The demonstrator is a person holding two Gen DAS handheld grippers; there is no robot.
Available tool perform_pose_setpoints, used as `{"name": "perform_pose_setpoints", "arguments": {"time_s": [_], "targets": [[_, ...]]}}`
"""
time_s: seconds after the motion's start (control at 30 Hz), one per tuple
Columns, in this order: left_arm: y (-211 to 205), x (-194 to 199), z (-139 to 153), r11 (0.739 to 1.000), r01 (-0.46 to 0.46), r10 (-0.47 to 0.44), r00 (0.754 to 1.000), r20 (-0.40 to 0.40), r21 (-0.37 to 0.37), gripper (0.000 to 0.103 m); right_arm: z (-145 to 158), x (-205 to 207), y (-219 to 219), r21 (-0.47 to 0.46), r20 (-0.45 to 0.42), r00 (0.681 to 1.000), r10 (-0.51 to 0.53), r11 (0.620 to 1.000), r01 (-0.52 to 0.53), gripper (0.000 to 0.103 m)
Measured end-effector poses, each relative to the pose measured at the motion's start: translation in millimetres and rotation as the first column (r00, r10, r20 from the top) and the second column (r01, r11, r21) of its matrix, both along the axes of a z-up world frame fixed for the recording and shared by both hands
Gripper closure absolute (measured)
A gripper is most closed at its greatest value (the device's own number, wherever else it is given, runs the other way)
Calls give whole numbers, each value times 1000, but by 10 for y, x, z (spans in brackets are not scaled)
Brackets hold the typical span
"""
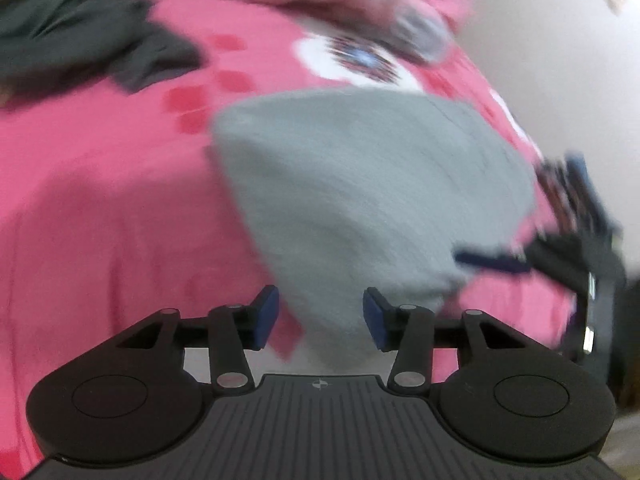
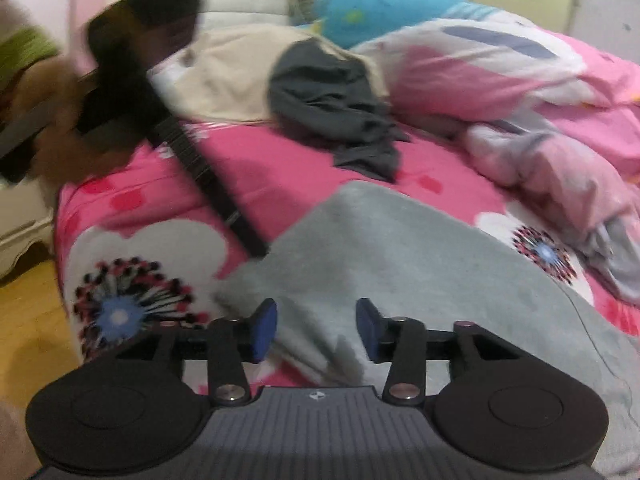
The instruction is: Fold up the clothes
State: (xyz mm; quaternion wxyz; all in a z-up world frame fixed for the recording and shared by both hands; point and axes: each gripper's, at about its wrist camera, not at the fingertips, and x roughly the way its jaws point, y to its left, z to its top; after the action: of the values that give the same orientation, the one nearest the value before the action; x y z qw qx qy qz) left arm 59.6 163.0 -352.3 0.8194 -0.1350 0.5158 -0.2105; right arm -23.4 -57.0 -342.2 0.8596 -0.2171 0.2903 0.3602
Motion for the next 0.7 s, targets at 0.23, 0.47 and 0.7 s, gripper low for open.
{"name": "perform_pose_setpoints", "arguments": {"time_s": [0.23,0.47,0.7], "targets": [[319,398,-151,977,-150,131,984,-124,-153,54,-205,-213,256,-182,70,994,83,981,-69,18],[335,650,-333,960,-185,147,972,-184,-210,52,-509,-142,632,-301,104,988,117,950,-81,17],[383,898,-507,928,-273,209,944,-254,-252,50,-525,-168,639,-354,172,985,3,933,60,15]]}}
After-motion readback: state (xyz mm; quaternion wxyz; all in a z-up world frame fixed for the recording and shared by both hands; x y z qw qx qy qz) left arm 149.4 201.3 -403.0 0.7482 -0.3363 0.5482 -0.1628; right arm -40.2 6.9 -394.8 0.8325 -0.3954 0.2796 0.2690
